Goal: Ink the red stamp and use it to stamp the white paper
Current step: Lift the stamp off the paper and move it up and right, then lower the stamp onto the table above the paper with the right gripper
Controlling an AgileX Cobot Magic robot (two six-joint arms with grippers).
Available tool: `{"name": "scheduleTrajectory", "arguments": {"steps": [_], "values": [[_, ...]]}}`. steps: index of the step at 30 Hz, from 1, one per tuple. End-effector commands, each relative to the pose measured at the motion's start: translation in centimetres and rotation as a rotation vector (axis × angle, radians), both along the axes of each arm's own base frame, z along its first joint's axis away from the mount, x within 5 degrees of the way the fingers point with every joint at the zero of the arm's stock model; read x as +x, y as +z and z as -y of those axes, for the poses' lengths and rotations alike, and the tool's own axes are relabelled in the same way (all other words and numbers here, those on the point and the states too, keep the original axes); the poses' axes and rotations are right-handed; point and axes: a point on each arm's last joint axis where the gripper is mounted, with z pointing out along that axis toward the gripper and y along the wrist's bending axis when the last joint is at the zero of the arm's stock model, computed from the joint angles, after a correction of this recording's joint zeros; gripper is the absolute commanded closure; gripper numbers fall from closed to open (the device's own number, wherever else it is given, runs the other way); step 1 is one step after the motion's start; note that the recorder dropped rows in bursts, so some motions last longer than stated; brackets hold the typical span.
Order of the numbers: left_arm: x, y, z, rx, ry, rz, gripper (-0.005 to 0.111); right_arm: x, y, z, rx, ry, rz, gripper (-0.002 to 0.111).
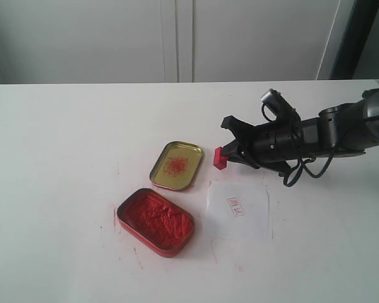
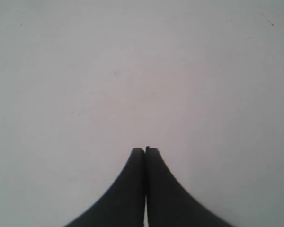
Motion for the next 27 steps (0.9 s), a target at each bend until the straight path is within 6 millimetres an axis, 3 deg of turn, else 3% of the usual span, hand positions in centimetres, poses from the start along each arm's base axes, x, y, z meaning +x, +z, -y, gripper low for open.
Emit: {"name": "scheduleTrajectory", "arguments": {"steps": [1, 10, 20, 27], "values": [[0.0, -0.2, 0.1, -0.006, -0.008, -0.003, 0.107, 0.4, -0.2, 0.4, -0.013, -0.018, 0.008, 0.108], [0.0, -0.2, 0.1, -0.006, -0.008, -0.003, 0.107, 0.4, -1.2, 0.3, -0.003, -0.027, -0.022, 0.107], [0.0, -0.2, 0.1, -0.006, -0.008, -0.003, 0.107, 0.5, -1.2, 0.4, -0.012, -0.044, -0.026, 0.073], [0.0, -0.2, 0.1, -0.006, -0.008, -0.003, 0.107, 0.8, 0.0, 1.0, -0.051, -0.114, -0.003, 0.064]]}}
